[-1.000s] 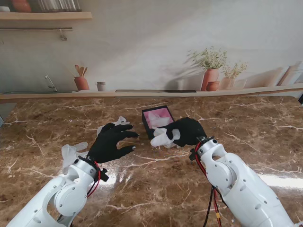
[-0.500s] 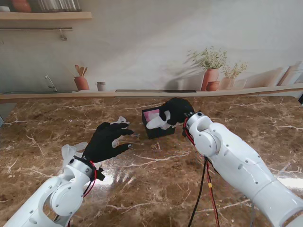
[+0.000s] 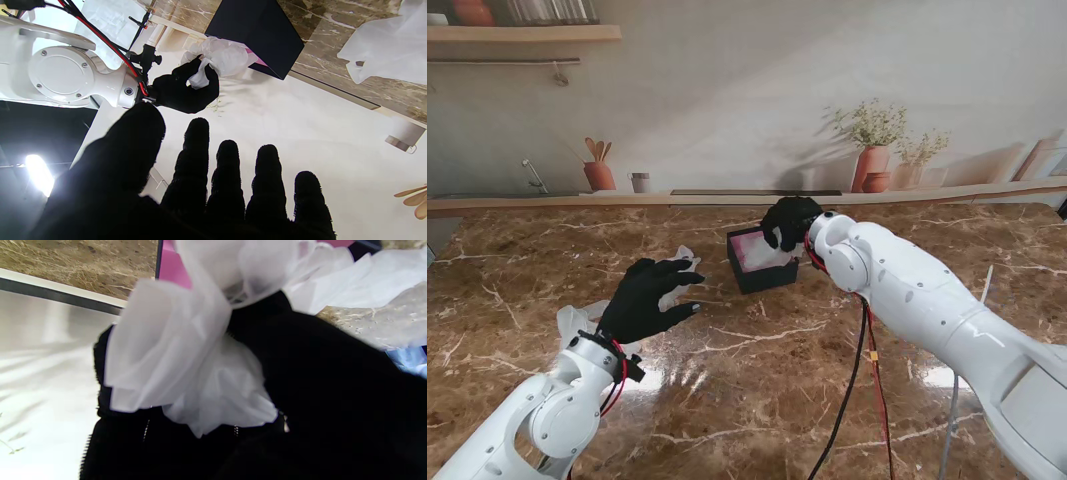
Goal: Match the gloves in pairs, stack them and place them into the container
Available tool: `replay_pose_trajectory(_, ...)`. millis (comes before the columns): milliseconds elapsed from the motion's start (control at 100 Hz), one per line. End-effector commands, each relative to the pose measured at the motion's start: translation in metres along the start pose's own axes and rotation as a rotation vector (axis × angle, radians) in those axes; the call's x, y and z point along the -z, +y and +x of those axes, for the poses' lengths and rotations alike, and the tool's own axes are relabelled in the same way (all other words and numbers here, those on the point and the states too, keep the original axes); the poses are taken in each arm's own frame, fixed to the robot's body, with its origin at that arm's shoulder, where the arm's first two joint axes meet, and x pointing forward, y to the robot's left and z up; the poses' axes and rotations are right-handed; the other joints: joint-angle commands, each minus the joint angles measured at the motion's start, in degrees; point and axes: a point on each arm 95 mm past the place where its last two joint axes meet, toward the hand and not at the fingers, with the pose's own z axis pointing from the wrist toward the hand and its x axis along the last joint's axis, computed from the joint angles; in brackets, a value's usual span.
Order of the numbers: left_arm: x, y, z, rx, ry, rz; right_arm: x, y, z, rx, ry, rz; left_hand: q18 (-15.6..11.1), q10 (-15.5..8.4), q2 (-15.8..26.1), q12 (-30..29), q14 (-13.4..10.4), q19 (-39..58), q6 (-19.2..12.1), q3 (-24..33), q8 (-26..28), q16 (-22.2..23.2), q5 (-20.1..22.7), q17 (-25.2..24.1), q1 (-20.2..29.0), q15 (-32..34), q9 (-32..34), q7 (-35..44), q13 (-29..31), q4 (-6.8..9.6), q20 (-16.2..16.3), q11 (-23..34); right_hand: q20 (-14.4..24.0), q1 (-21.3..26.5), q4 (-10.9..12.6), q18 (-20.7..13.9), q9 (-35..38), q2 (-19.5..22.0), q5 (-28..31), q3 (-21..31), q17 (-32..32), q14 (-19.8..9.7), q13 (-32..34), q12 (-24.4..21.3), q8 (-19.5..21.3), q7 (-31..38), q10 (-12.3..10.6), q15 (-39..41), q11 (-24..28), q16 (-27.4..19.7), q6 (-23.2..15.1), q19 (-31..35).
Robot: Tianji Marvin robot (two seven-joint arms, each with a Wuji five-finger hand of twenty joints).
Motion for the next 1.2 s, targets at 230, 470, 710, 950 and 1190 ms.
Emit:
replay_pose_trajectory(230,0.005,0.005,-0.004,0.001,-0.022,-0.018,-0.029,-0.004,0.016,0.053,-0.002,-0.005,-1.98,-0.59,2.24,-0.47,-2.53,-0.38,0.01,-1.64,-0.64,-0.83,-1.72,-0.57,0.02,-1.36,-2.29,-1.08,-2.16,1.64,-0.66,-1.32,1.33,-0.18,0.99,-2.32,2.78,1.36,-0.71,0.64,1.17,0.60,3.39,-1.16,-2.71,2.30,-0.21,1.56,-0.13,1.12,0.48,2.03)
replay_pose_trajectory(470,0.006,0.004,-0.004,-0.006,-0.030,-0.018,-0.045,-0.010,0.028,0.116,0.002,-0.022,-2.12,-0.73,2.35,-0.52,-2.64,-0.76,0.05,-1.87,-0.61,-0.90,-1.72,-0.66,0.18,-1.50,-2.38,-1.02,-2.20,1.64,-0.57,-1.39,1.33,-0.31,0.99,-2.57,2.80,1.48,-0.82,0.69,1.18,0.48,3.33,-1.39,-3.21,2.61,-0.37,1.63,-0.10,1.02,0.36,2.12)
replay_pose_trajectory(710,0.008,0.004,-0.005,-0.008,-0.039,-0.024,-0.052,-0.022,0.028,0.123,-0.014,-0.012,-2.05,-0.78,2.33,-0.53,-2.64,-1.10,0.16,-2.17,-0.61,-0.92,-1.62,-0.69,0.47,-1.55,-2.33,-0.98,-2.19,1.65,-0.47,-1.38,1.29,-0.54,0.95,-2.71,2.74,1.60,-0.87,0.74,1.28,0.33,3.29,-1.52,-3.49,2.81,-0.45,1.66,-0.05,0.93,0.15,2.18)
replay_pose_trajectory(950,0.008,0.005,-0.006,-0.009,-0.040,-0.034,-0.052,-0.033,0.022,0.096,-0.036,0.030,-2.05,-0.64,2.36,-0.48,-2.57,-1.33,0.15,-2.30,-0.54,-0.88,-1.46,-0.67,0.60,-1.52,-2.29,-0.84,-2.23,1.68,-0.30,-1.28,1.03,-1.05,0.94,-2.80,2.41,2.33,-1.17,0.56,0.86,0.41,2.76,-1.81,-3.73,2.91,-0.33,1.12,-0.21,0.53,0.59,1.71)
replay_pose_trajectory(1190,0.009,0.006,-0.008,-0.015,-0.051,-0.044,-0.049,-0.039,0.019,0.073,-0.012,0.067,-1.89,-0.59,2.42,-0.45,-2.48,-1.46,0.02,-2.16,-0.42,-0.80,-1.21,-0.68,0.62,-1.42,-2.30,-0.59,-2.18,1.70,-0.15,-1.23,1.19,-11.92,-1.28,-0.39,-3.96,5.00,-7.74,-0.59,-7.23,0.36,-4.04,-3.62,-5.77,-1.16,0.35,-5.86,-2.85,-0.03,4.03,-3.41)
